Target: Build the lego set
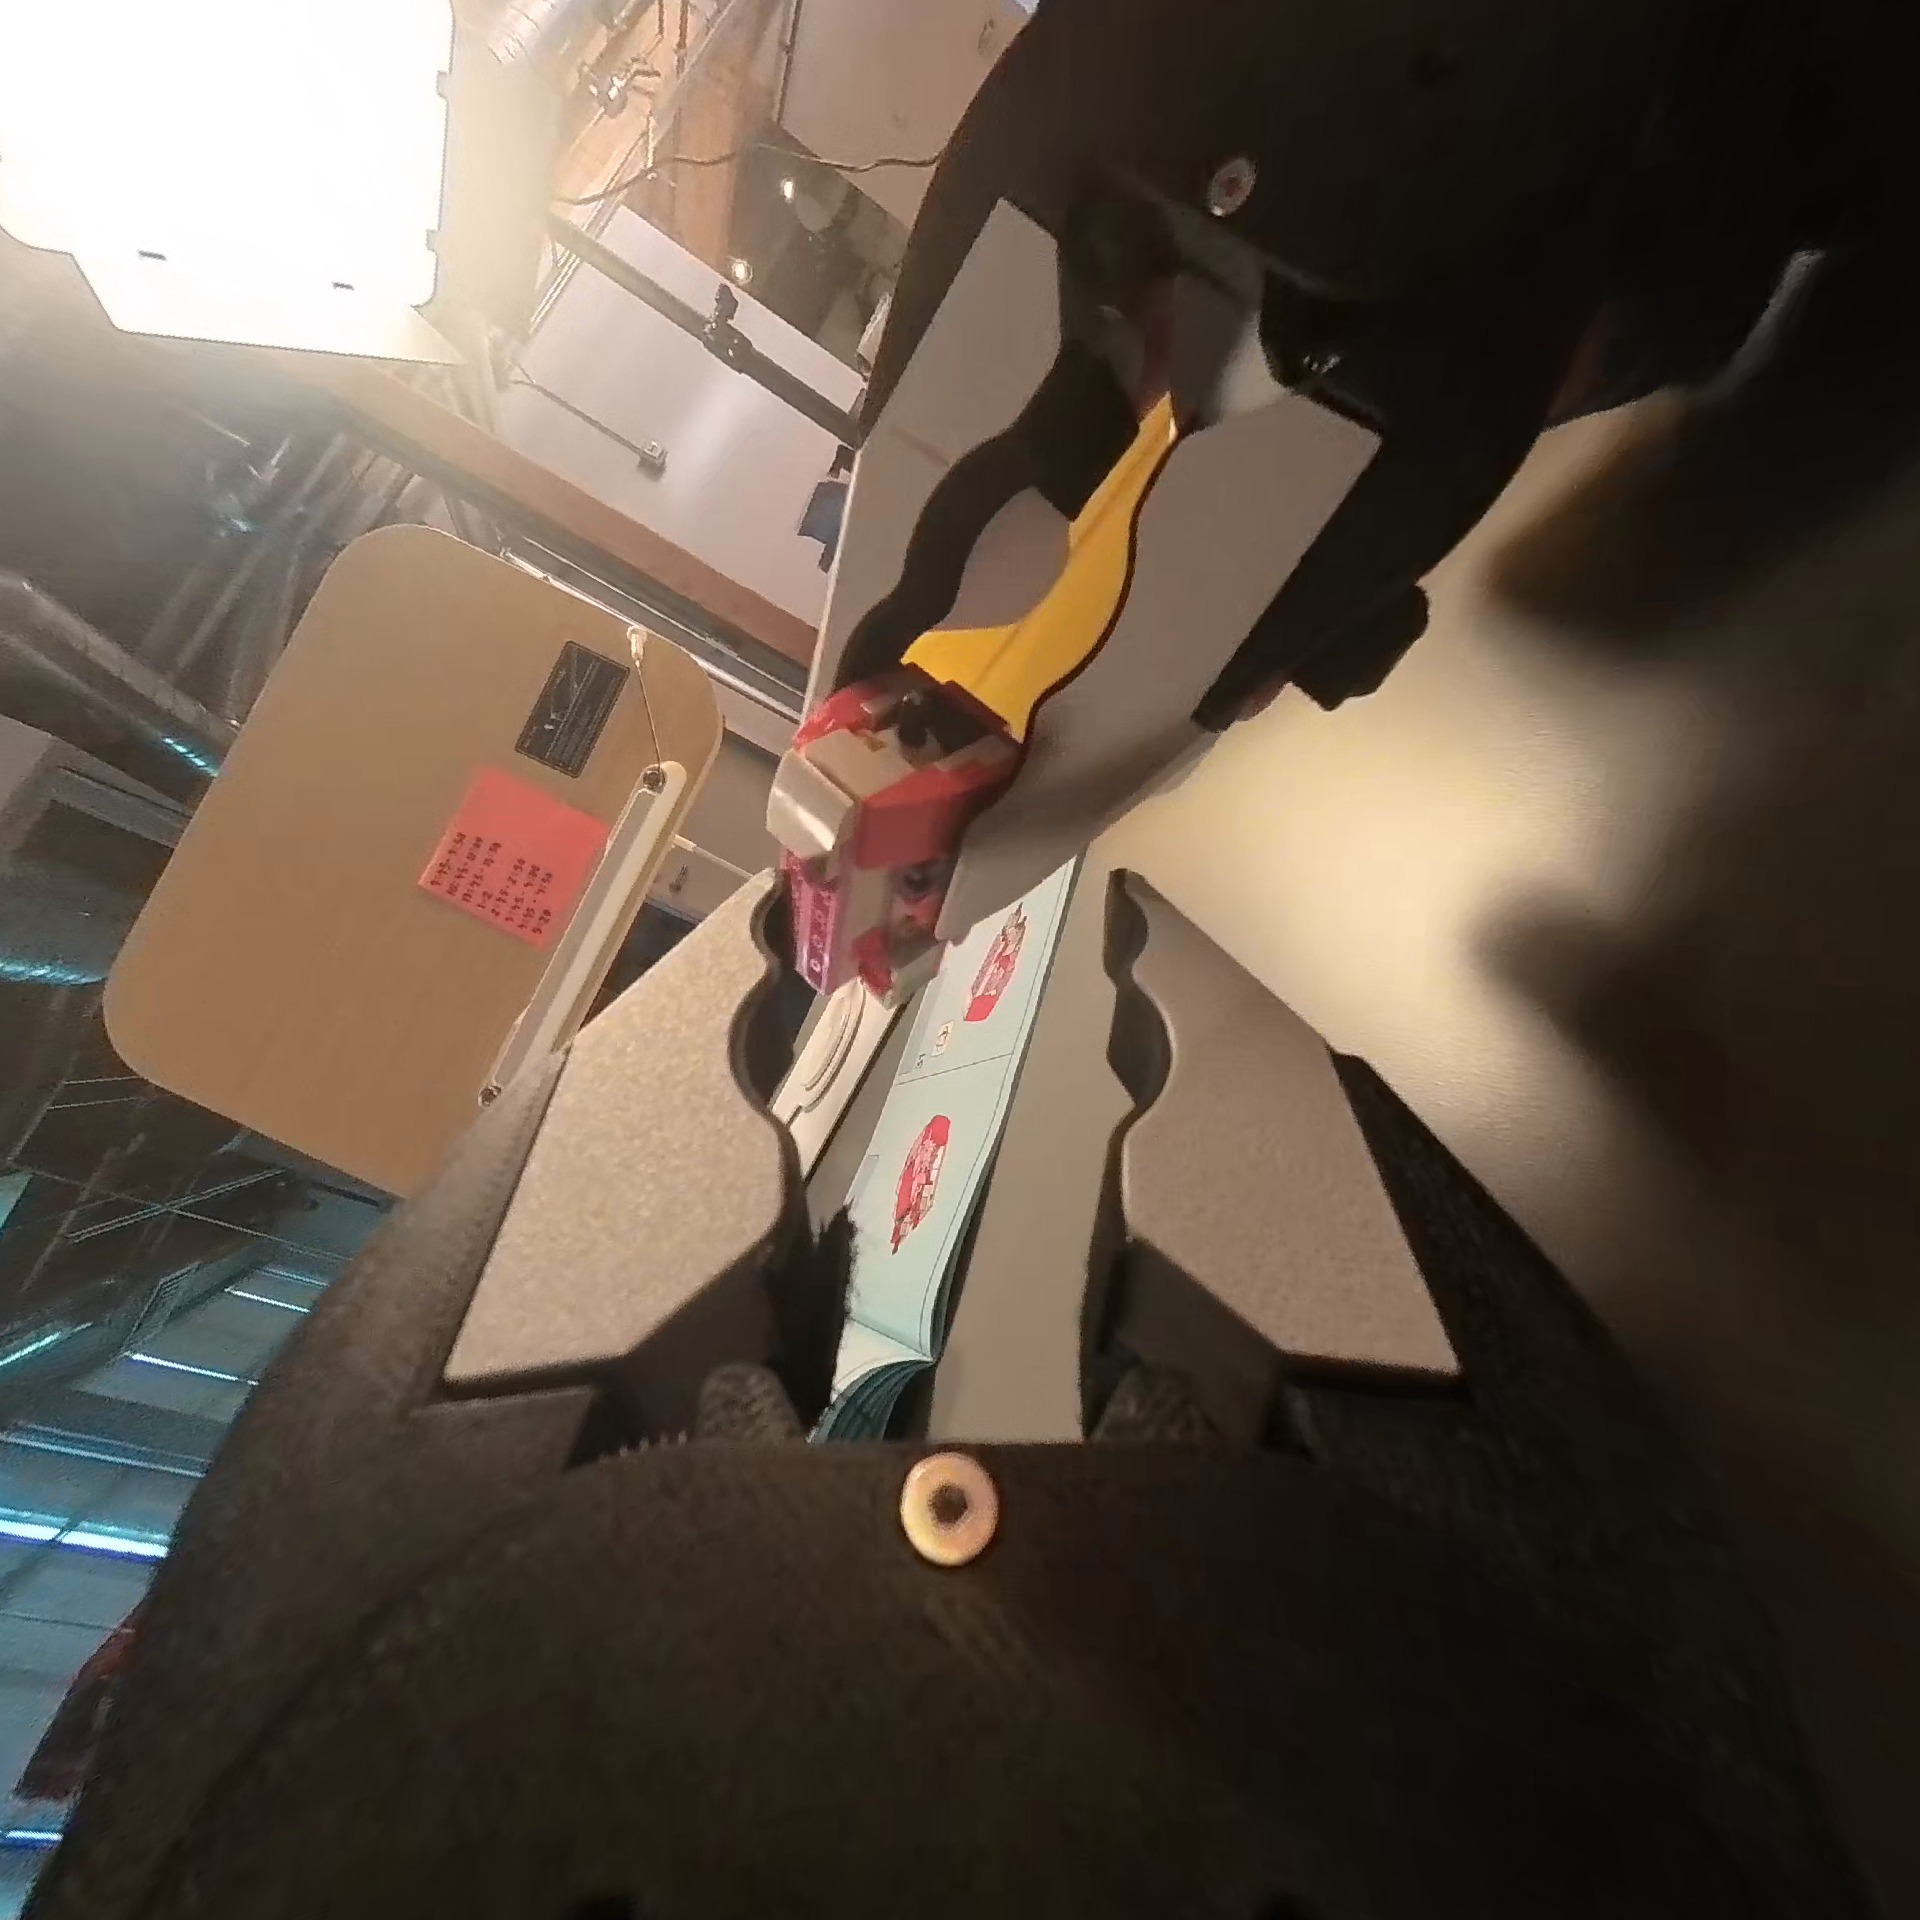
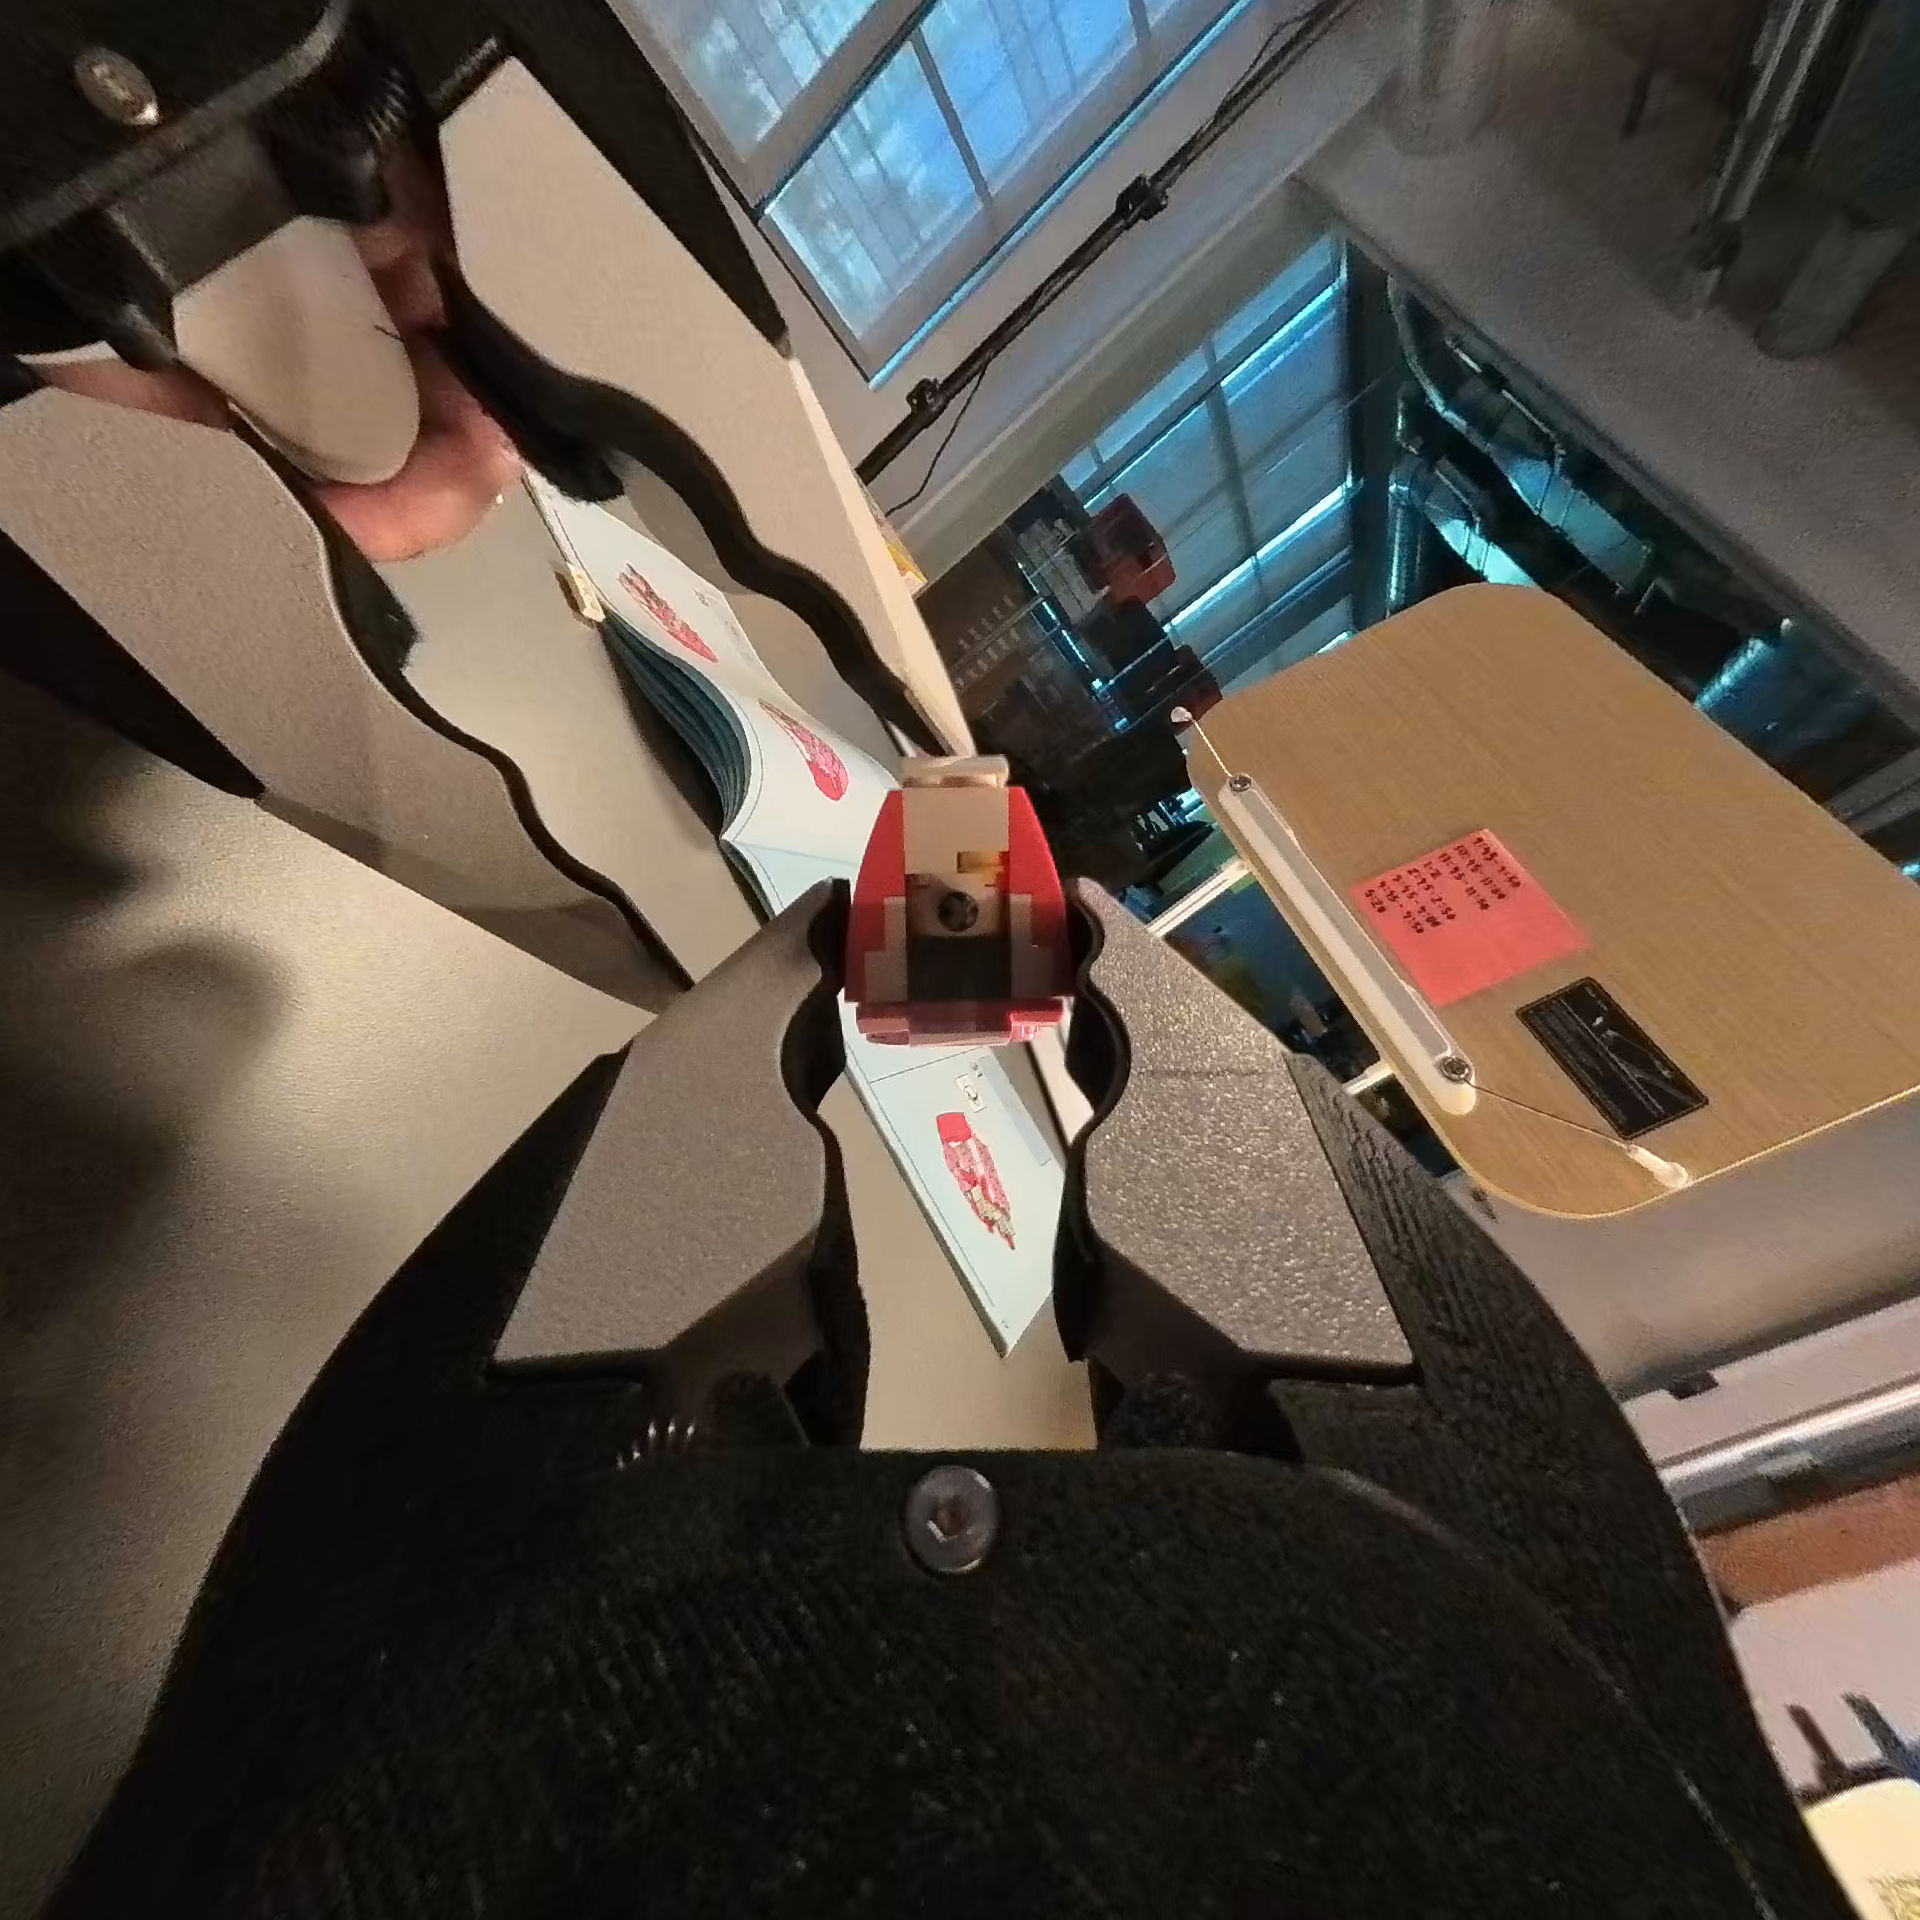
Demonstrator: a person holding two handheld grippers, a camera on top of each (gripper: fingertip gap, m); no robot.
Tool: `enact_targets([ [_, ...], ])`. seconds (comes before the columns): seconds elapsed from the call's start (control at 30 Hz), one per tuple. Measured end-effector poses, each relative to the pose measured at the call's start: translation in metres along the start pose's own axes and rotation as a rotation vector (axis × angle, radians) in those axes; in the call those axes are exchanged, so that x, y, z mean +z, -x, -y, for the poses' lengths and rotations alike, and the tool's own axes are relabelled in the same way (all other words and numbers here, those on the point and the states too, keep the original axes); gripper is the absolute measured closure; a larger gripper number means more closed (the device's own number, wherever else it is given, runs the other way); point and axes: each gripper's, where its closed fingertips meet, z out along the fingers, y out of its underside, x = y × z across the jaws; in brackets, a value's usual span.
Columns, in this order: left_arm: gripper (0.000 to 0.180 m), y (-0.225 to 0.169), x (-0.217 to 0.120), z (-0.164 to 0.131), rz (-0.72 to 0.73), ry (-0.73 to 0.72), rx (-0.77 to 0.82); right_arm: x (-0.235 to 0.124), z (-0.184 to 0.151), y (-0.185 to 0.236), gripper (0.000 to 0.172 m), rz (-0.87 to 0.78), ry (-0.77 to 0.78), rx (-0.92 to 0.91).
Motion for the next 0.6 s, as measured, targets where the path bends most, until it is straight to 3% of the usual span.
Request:
enact_targets([
  [0.5,0.121,0.009,0.000,-0.008,0.010,0.013,-0.108,0.001,-0.016,-0.015,0.133,-0.044,0.029,0.161],
  [0.6,0.116,0.010,0.001,-0.011,0.019,0.032,-0.116,0.000,-0.010,-0.014,0.133,0.003,-0.018,0.287],
])
